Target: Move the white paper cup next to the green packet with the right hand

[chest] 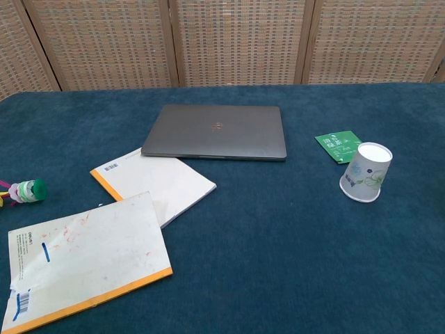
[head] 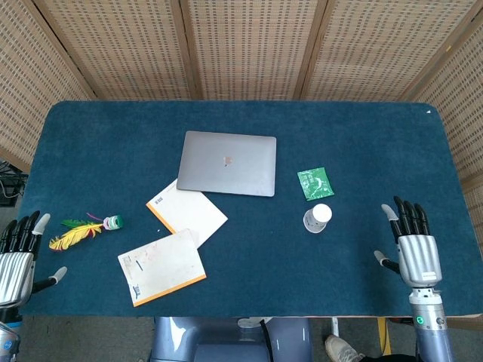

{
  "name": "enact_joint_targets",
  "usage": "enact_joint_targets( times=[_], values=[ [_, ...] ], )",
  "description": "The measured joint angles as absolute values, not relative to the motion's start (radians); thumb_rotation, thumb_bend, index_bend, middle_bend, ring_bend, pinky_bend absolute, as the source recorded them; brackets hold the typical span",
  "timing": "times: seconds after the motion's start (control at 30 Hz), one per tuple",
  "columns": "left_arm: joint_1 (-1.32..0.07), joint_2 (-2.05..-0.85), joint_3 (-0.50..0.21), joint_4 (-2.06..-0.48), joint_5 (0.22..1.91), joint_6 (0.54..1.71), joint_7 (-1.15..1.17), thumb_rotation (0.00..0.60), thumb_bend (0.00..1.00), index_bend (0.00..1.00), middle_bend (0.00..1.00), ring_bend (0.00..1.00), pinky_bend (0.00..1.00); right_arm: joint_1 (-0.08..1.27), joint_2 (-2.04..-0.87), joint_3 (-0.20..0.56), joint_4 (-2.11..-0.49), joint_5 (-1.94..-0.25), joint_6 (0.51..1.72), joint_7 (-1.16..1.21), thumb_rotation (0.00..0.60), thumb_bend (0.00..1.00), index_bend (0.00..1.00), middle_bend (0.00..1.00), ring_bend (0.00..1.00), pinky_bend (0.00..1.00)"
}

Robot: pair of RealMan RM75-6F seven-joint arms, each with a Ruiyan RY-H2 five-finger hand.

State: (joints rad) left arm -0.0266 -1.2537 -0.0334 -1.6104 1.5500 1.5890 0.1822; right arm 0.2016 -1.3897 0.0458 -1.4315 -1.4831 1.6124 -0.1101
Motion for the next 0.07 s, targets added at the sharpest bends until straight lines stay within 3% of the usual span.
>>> enact_joint_targets(
  times=[0.07],
  values=[
    [-0.025, -1.254, -0.033, -1.612, 1.551, 1.592, 0.185, 0.6, 0.1, 0.0, 0.0, 0.0, 0.0, 0.192, -1.378, 0.04, -1.453, -1.494, 1.618, -0.113, 0.6, 0.17, 0.0, 0.0, 0.0, 0.0]
  ],
)
